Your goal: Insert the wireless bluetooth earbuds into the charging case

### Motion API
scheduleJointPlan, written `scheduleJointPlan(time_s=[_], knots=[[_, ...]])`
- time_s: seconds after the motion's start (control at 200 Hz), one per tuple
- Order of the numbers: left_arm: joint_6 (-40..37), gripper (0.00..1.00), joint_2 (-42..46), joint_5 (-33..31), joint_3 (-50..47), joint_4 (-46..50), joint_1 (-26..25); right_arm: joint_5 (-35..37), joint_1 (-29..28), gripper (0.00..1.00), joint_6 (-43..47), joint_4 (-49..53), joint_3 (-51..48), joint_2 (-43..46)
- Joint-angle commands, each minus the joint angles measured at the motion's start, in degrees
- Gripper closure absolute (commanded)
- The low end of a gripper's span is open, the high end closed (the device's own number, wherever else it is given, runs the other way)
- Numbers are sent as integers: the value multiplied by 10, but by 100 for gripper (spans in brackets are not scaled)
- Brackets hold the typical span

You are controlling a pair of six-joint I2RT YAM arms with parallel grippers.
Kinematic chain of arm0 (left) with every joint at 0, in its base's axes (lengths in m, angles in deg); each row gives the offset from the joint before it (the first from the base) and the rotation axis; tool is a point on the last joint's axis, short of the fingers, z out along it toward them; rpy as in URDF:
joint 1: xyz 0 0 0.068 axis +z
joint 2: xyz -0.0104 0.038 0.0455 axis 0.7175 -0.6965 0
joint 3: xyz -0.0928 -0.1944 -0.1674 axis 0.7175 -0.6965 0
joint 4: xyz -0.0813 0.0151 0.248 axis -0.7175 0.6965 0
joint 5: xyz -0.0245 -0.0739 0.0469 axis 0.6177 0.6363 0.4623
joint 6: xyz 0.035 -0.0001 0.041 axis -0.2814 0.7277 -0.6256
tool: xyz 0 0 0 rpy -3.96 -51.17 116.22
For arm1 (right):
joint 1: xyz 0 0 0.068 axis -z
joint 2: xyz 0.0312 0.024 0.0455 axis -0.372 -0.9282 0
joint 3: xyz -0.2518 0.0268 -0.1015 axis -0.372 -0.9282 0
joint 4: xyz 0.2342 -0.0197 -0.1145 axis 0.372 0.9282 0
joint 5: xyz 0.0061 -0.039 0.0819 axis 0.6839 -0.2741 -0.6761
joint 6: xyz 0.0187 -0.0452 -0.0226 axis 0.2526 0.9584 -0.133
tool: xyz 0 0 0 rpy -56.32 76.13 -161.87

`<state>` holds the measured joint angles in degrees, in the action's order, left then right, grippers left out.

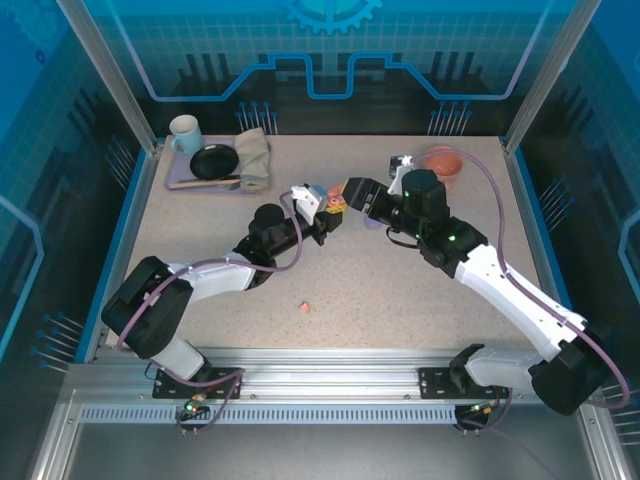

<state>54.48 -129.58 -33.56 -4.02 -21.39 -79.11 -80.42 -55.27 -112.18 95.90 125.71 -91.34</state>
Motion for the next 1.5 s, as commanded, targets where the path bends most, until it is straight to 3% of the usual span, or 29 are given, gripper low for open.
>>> scheduleJointPlan(time_s=[0.0, 0.105, 0.345, 0.435, 1.155, 1.496], knots=[[16, 100, 15, 48, -10, -23, 12, -52, 3, 31, -45, 18, -9, 15], [19, 100, 16, 75, -8, -19, 15, -69, -2, 36, -76, -8, -18, 11], [28, 100, 21, 110, -6, -11, 16, -87, -17, 71, -126, -56, -23, -25], [27, 100, 23, 110, -7, -8, 16, -88, -26, 76, -129, -61, -18, -36], [15, 100, 51, 132, -17, 17, 16, -69, -21, 81, -112, -37, 2, -71], [17, 100, 49, 144, -16, 25, 16, -137, -11, 80, -78, -40, 55, -110]])
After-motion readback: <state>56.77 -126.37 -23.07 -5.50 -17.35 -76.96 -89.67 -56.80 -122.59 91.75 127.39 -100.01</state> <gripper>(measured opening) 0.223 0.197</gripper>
